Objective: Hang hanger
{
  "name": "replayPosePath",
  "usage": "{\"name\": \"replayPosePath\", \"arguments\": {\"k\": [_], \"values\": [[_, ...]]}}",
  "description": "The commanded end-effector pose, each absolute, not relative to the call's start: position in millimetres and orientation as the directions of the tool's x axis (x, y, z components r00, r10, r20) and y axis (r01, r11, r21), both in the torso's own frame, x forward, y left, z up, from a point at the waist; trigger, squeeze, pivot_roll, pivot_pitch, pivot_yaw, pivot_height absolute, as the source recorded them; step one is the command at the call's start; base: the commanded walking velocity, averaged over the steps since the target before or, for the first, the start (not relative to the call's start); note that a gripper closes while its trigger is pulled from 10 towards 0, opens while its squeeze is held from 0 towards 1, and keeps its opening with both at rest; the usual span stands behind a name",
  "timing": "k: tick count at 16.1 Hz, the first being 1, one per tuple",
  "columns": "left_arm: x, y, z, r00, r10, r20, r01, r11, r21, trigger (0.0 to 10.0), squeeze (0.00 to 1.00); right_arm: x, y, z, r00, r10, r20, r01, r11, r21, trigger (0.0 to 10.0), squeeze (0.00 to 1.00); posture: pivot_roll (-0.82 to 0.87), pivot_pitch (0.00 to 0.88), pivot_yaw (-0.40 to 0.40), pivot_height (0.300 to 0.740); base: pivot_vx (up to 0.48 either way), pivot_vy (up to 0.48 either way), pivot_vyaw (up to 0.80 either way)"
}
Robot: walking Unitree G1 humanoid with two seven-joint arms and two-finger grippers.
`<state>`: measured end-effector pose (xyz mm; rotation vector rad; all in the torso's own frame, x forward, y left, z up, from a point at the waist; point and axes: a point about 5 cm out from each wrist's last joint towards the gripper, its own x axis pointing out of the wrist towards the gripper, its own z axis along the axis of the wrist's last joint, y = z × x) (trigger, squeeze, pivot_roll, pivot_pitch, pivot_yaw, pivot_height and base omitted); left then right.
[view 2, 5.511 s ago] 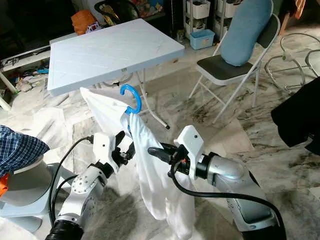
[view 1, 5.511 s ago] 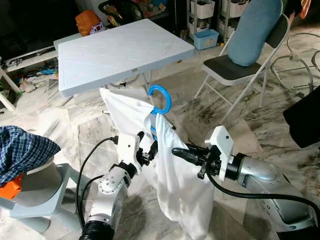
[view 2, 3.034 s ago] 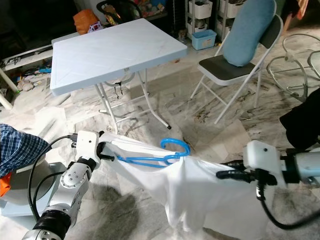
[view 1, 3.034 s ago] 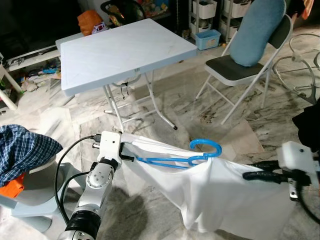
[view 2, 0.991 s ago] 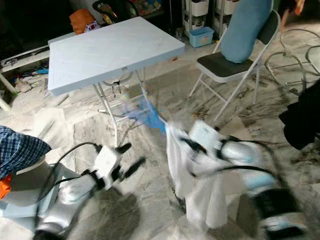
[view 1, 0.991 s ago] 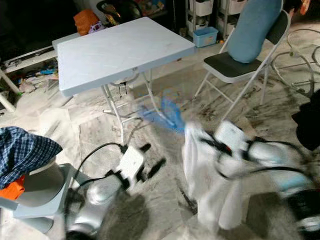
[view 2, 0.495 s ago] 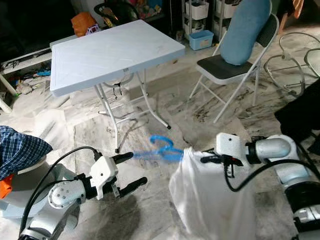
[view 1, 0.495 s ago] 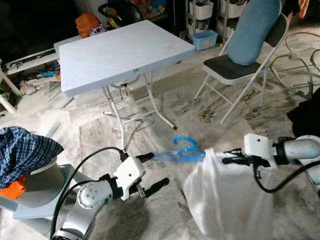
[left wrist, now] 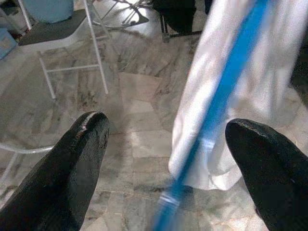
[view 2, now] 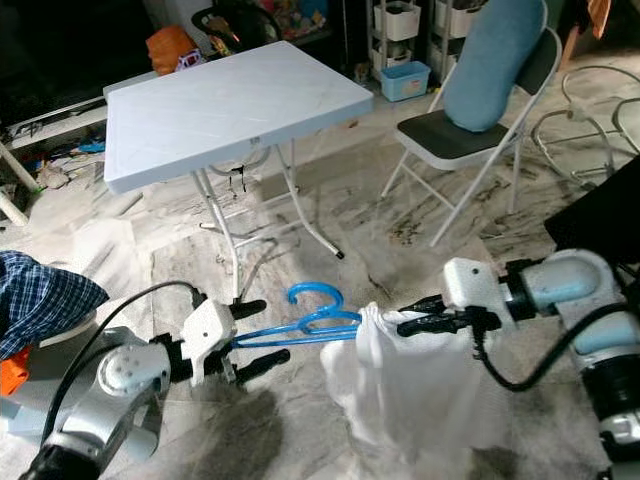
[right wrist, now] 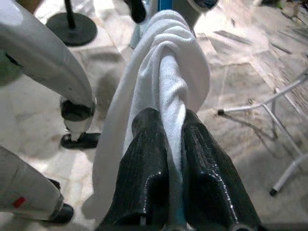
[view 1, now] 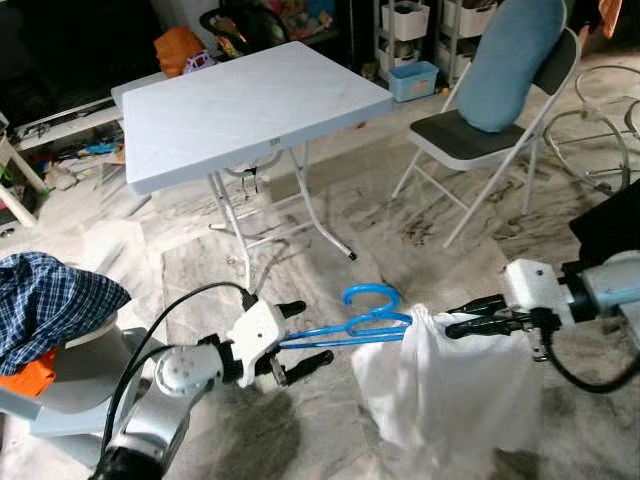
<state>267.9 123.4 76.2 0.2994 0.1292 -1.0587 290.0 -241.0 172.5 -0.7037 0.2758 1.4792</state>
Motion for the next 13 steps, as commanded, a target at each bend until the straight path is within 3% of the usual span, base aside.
{"name": "replayPosePath", "arguments": {"k": [1, 4, 5, 7, 13], "values": [[272, 131, 78, 0.492, -0.831, -0.259, 0.870, 0.461, 0.176, 10.0, 0.00, 289, -240, 183, 0.086, 0.823, -0.561, -0.956, -0.091, -0.280, 10.0, 0.00, -0.14, 0.000, 0.170, 0.740, 0.000, 0.000, 0.00], [283, 129, 82, 0.446, -0.853, -0.271, 0.895, 0.424, 0.137, 10.0, 0.00, 279, -241, 194, 0.052, 0.835, -0.548, -0.949, -0.129, -0.287, 10.0, 0.00, -0.15, 0.000, 0.177, 0.740, 0.000, 0.000, 0.00], [289, 120, 90, 0.421, -0.878, -0.227, 0.907, 0.412, 0.092, 5.5, 0.00, 277, -244, 190, 0.056, 0.814, -0.578, -0.950, -0.133, -0.281, 10.0, 0.00, -0.16, 0.000, 0.182, 0.740, 0.000, 0.000, 0.00], [289, 106, 96, 0.366, -0.910, -0.194, 0.930, 0.363, 0.048, 0.0, 0.00, 279, -243, 187, 0.067, 0.815, -0.576, -0.952, -0.121, -0.282, 10.0, 0.00, -0.16, 0.000, 0.182, 0.740, 0.000, 0.000, 0.00], [288, 89, 104, 0.262, -0.952, -0.159, 0.964, 0.267, -0.012, 0.0, 0.00, 280, -237, 183, 0.077, 0.816, -0.573, -0.950, -0.115, -0.291, 10.0, 0.00, -0.16, 0.000, 0.181, 0.740, 0.000, 0.000, 0.00]]}}
